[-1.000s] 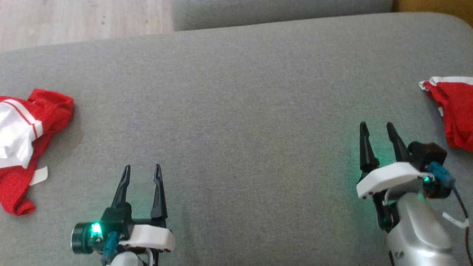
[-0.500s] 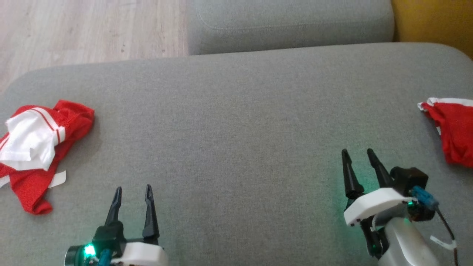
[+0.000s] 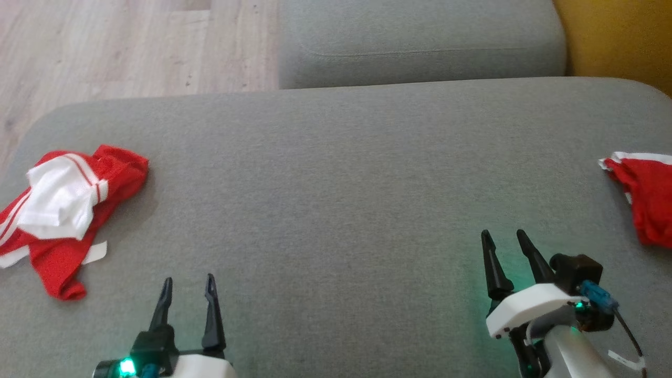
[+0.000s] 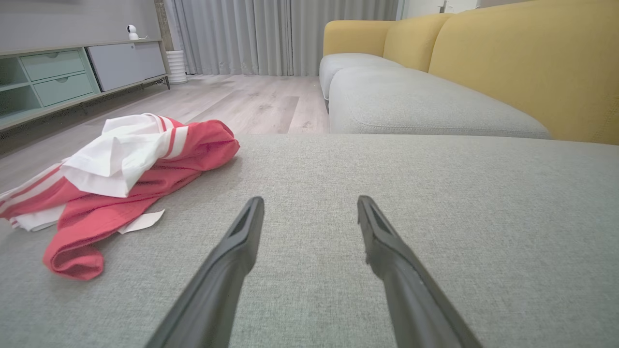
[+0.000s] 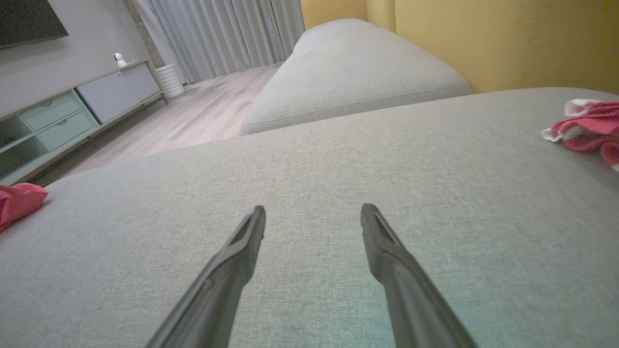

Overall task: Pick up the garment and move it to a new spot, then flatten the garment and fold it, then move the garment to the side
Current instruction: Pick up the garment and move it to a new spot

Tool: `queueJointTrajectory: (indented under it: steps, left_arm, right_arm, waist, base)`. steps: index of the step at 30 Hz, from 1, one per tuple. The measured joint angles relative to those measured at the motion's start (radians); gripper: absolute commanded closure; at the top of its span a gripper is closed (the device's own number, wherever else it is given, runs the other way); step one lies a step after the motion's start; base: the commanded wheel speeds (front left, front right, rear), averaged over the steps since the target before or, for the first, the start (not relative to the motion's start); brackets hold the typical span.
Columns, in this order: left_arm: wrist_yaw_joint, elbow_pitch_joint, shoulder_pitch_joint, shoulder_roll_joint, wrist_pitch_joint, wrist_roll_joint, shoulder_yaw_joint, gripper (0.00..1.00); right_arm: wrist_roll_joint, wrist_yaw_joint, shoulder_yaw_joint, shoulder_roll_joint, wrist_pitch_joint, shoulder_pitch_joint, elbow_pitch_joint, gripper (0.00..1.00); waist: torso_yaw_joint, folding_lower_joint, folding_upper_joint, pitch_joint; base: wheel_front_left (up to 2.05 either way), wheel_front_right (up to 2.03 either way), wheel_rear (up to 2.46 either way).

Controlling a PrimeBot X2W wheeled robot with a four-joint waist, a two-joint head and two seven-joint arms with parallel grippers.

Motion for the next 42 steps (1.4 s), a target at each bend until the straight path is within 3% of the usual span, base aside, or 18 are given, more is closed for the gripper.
queueJointTrajectory:
  steps: [7,20,26,35,42]
  left_arm:
    - [-0.002,-0.001,0.000,0.000,0.000,0.000,-0.032,0.00]
    - [-0.004,0.007,0.034,0.000,0.000,0.001,0.024,0.00]
    - [-0.007,0.011,0.039,0.001,0.000,0.000,0.040,0.00]
    - [-0.069,0.025,-0.013,0.000,0.000,-0.018,0.102,0.00]
    - [-0.151,0.018,-0.279,0.040,0.000,-0.019,0.201,0.00]
  right_arm:
    - [-0.008,0.000,0.002,0.000,0.000,0.018,-0.006,0.00]
    - [-0.047,0.000,0.040,0.000,0.000,0.023,-0.025,0.00]
    - [-0.035,0.000,0.067,0.001,0.000,0.022,-0.025,0.00]
    - [-0.046,0.000,0.088,0.002,0.000,0.006,-0.045,0.00]
    - [-0.106,0.000,0.087,0.001,0.000,-0.081,-0.105,0.00]
  waist:
    - [0.085,0.0001,0.0000,0.010]
    - [0.356,0.0001,0.0000,0.046]
    - [0.447,0.0001,0.0000,0.055]
    - [0.442,0.0001,0.0000,0.103]
    - [0.392,0.0002,0.0000,0.199]
  base:
    - [0.00,0.00,0.00]
    - [0.00,0.00,0.00]
    - [0.00,0.00,0.00]
    - [0.00,0.00,0.00]
    - [0.00,0.00,0.00]
